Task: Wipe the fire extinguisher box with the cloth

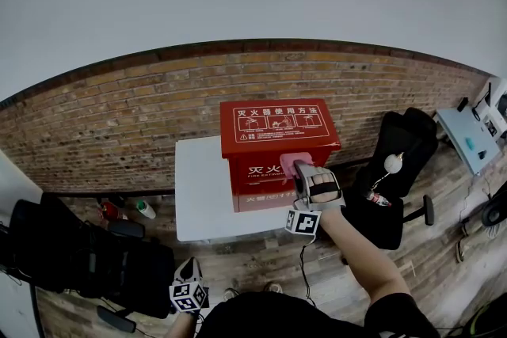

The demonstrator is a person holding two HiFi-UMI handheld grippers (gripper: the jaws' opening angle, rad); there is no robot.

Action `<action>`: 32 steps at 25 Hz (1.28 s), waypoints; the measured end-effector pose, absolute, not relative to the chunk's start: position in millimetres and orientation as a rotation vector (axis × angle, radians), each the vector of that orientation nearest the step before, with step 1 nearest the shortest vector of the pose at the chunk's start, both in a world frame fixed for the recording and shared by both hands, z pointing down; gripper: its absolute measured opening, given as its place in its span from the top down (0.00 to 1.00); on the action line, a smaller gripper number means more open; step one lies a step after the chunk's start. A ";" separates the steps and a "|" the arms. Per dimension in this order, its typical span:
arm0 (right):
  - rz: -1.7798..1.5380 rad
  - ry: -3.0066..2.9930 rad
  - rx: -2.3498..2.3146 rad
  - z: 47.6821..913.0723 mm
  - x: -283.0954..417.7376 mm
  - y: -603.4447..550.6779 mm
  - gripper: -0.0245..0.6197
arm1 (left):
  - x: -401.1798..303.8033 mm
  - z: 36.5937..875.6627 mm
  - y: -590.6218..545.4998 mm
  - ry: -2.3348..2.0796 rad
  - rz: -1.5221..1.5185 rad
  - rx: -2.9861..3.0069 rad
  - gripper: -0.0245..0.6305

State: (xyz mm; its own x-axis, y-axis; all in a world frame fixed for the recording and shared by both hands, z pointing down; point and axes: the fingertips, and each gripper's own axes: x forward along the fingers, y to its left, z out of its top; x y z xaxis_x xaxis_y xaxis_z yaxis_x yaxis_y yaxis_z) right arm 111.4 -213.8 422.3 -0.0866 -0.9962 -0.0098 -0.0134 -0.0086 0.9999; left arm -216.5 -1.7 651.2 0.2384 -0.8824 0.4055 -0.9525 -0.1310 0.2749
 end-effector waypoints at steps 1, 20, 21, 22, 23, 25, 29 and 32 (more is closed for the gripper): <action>-1.279 -1.283 1.180 422.0 106.6 -213.4 0.81 | -217.5 652.0 -1.4 -1.675 0.195 2.044 0.93; -1.269 -1.250 1.161 441.9 67.4 -215.3 0.81 | -251.0 665.3 11.7 -1.619 0.205 2.035 0.93; -1.270 -1.245 1.162 445.1 66.8 -216.5 0.81 | -254.0 666.0 12.3 -1.612 0.212 2.040 0.93; -1.272 -1.240 1.164 448.1 66.2 -217.7 0.81 | -257.8 666.9 13.0 -1.608 0.217 2.040 0.93; -1.274 -1.237 1.169 450.6 65.8 -218.4 0.81 | -262.4 668.2 13.6 -1.608 0.221 2.036 0.93; -1.278 -1.230 1.185 452.8 66.0 -219.3 0.81 | -271.9 671.3 14.4 -1.617 0.225 2.019 0.93; -1.280 -1.219 1.205 454.5 67.0 -219.7 0.81 | -278.1 670.9 17.5 -1.612 0.243 2.019 0.93; -1.268 -1.219 1.207 458.7 66.5 -219.6 0.81 | -283.0 671.0 21.8 -1.619 0.258 2.006 0.93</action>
State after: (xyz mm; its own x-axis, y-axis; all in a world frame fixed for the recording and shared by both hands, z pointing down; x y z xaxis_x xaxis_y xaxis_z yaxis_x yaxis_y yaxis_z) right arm 66.5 -219.6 458.7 -0.0420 -0.9986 -0.0320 0.0074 -0.0324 0.9994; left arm -283.0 21.8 671.0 0.2581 -0.8442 0.4698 -0.9485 -0.1289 0.2895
